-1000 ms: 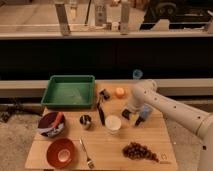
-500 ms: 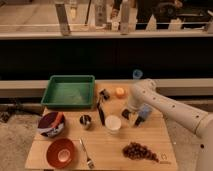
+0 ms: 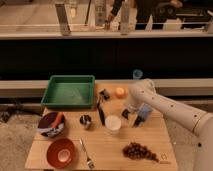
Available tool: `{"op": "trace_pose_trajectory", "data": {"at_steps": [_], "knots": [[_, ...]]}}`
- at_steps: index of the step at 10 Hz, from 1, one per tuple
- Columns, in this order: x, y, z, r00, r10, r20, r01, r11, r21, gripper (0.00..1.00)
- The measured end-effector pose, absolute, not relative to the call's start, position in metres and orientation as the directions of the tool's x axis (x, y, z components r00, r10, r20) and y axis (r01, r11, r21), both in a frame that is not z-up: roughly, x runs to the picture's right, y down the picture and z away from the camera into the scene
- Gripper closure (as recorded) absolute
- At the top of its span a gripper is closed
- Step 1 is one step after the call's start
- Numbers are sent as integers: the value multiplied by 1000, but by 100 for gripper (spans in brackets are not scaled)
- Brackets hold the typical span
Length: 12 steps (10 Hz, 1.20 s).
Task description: Place eraser in metal cup
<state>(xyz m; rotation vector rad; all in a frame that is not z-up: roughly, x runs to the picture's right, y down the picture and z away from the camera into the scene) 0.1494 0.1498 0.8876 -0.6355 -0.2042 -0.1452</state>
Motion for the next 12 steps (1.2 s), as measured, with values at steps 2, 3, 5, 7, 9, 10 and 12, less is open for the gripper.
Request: {"op": "trace_pose_trajectory", "data": {"at_steps": [2,3,5,7,9,10,12], "knots": [[148,151,889,970,-73,230,196,792,-577,31],[149,151,889,971,-72,228,195,792,-579,30],[147,151,890,972,-72,225,194,790,-581,33],[145,150,892,972,-73,222,193,788,-585,27],[144,150,892,973,-74,221,192,787,-586,40],[143,150,892,973,-74,220,193,787,-586,50],[140,149,893,973,-76,219,193,787,-587,69]]}}
